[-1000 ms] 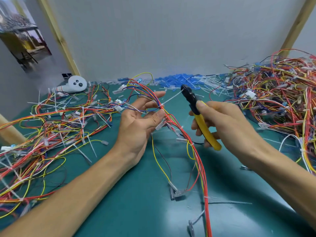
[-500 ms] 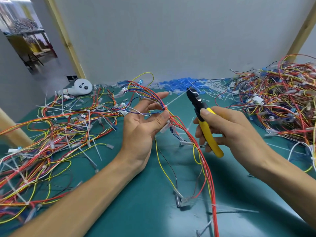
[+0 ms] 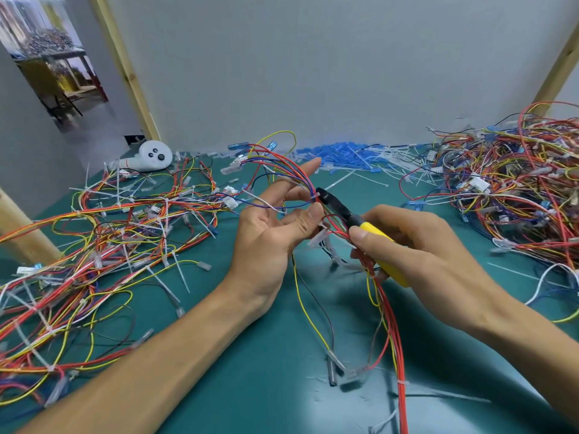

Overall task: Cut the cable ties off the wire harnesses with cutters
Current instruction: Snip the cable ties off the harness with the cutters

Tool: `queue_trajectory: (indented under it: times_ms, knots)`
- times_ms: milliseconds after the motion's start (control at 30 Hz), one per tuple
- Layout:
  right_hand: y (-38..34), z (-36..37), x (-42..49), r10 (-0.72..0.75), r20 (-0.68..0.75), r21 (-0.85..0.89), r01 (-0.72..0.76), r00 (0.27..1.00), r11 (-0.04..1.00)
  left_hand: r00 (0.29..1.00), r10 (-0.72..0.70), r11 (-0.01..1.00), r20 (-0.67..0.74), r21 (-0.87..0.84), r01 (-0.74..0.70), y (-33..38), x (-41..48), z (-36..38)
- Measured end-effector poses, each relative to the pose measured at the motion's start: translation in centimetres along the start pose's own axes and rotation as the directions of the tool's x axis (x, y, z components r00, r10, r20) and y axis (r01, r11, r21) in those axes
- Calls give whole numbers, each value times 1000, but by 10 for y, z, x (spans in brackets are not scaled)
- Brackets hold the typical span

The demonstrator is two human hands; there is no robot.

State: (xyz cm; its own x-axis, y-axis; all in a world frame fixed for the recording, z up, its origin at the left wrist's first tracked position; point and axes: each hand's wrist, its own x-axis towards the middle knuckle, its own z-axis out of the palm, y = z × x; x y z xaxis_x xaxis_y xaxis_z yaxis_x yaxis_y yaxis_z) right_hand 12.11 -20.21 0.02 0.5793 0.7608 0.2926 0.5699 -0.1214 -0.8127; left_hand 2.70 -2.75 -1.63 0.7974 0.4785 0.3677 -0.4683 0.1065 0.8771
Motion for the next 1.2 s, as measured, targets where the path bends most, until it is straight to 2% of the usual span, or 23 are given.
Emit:
queue_trajectory:
  times_ms: [267,467,633,867,1033,1200]
  knots:
    - [-9,-3,-2,50,57,175,-60,997,983,999,-40,999,36,34,39,1,-1,2]
    - [-8,-4,1,119,103,281,-143,988,949,982,-186,966,27,-175,188,6,0,-4]
    - [-7,-6,1,80,67,260,-95,994,961,990,-139,985,15,-100,140,9,0,-4]
    - [-8,-8,-2,-13,27,49,12,1000,999,993,-116,992,-1,-53,116,7,-4,2]
    - [-7,-8,-1,67,110,187,-87,992,979,988,-144,985,-51,-103,138,10,-2,1]
    - [-4,-10,1,136,240,378,-222,961,899,989,-114,984,-89,-150,99,11,-1,1]
